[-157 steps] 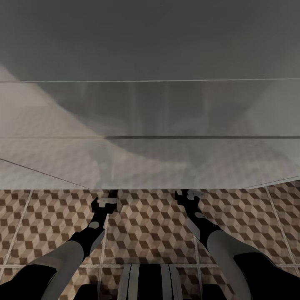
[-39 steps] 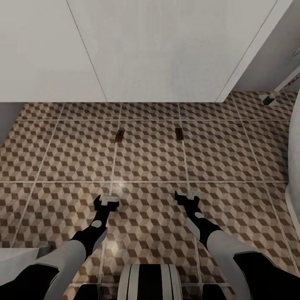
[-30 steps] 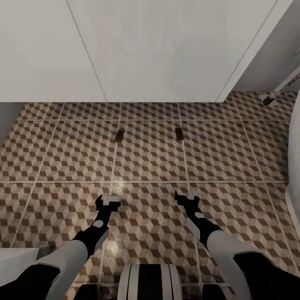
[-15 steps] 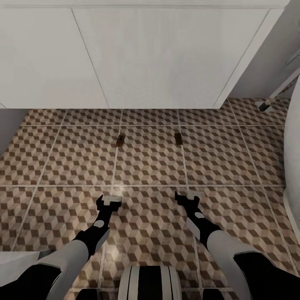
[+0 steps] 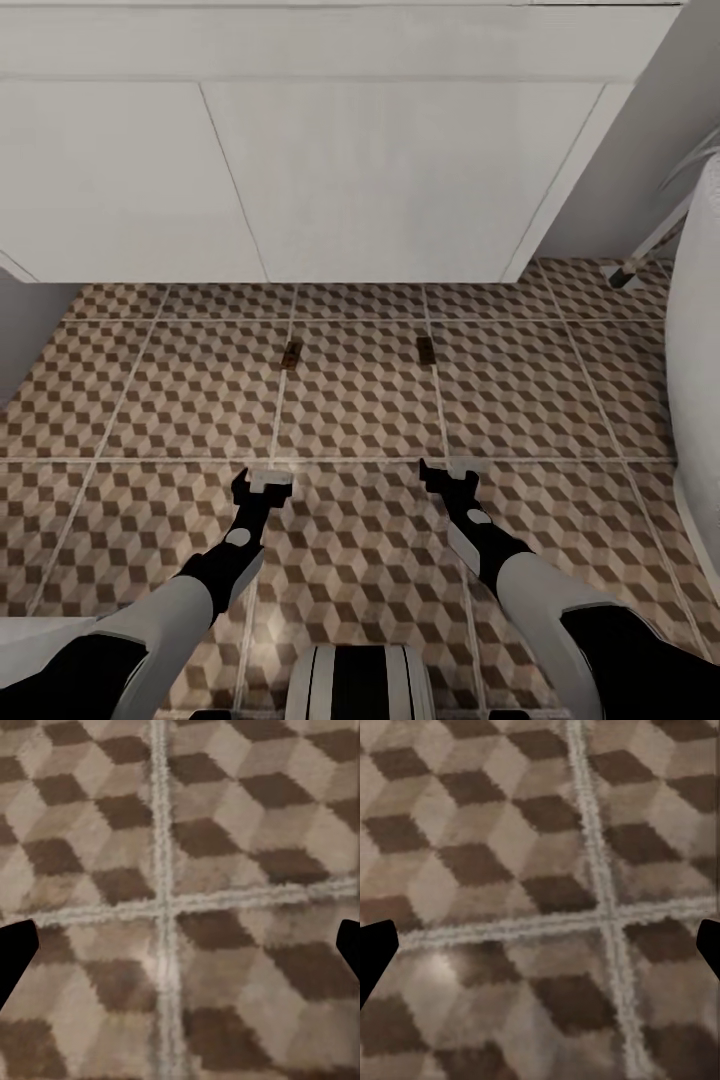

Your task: Take the four mousetraps from the cabinet in the bathroom and place them on the bathroom floor. Make sure all four end up on the same floor surface, and ensure that at least two of them are either under or directly next to the same bathroom sink.

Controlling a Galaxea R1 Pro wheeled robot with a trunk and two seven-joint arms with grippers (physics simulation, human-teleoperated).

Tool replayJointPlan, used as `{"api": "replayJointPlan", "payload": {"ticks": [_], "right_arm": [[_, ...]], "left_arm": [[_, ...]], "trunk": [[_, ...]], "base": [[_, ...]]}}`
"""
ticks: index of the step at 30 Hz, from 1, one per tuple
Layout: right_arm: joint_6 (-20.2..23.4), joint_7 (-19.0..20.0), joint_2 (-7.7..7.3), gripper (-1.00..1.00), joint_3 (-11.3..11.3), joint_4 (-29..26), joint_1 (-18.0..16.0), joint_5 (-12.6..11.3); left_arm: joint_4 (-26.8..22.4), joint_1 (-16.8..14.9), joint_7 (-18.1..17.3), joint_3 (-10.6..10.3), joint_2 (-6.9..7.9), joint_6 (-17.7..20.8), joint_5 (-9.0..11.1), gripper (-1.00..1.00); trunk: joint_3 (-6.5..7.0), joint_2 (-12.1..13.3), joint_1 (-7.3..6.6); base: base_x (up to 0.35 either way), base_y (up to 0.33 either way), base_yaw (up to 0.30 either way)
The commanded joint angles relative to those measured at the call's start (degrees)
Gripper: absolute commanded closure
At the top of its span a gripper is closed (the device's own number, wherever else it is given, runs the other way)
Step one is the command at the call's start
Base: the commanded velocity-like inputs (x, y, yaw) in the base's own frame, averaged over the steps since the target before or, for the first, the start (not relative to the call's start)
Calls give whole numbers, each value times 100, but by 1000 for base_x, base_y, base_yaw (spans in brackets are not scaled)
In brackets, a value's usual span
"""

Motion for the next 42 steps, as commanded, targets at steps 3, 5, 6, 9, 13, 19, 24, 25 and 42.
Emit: {"api": "replayJointPlan", "payload": {"ticks": [3,5,6,9,13,19,24,25,42], "right_arm": [[-19,-27,3,-100,51,5,-3,-50],[-19,-27,4,-100,54,5,-3,-50],[-19,-27,5,-100,56,5,-3,-50],[-19,-27,6,-100,60,5,-3,-50],[-19,-27,7,-100,69,5,-3,-50],[-19,-27,7,-100,84,5,-3,-50],[-19,-27,9,-100,97,5,-3,-47],[-19,-27,10,-100,100,5,-3,-46],[-11,-61,-5,-100,119,5,-3,-16]], "left_arm": [[7,-3,56,-37,-3,-9,-39,-100],[7,-3,54,-37,-5,-8,-41,-100],[7,-3,55,-37,-5,-8,-42,-100],[7,-3,58,-37,-7,-9,-45,-100],[7,-3,44,-37,-7,-7,-46,-100],[7,-3,29,-37,-7,3,-44,-100],[7,-3,26,-37,-7,10,-37,-100],[7,-3,26,-37,-7,11,-35,-100],[7,-3,29,-32,-6,15,-20,-100]], "trunk": [[64,3,-8],[108,6,-13],[131,7,-16],[197,11,-24],[286,16,-34],[419,24,-50],[529,31,-62],[551,32,-65],[928,55,-109]], "base": [[0,0,0],[0,0,0],[0,0,0],[0,0,0],[0,0,0],[0,0,0],[0,0,0],[0,0,0],[0,0,0]]}}
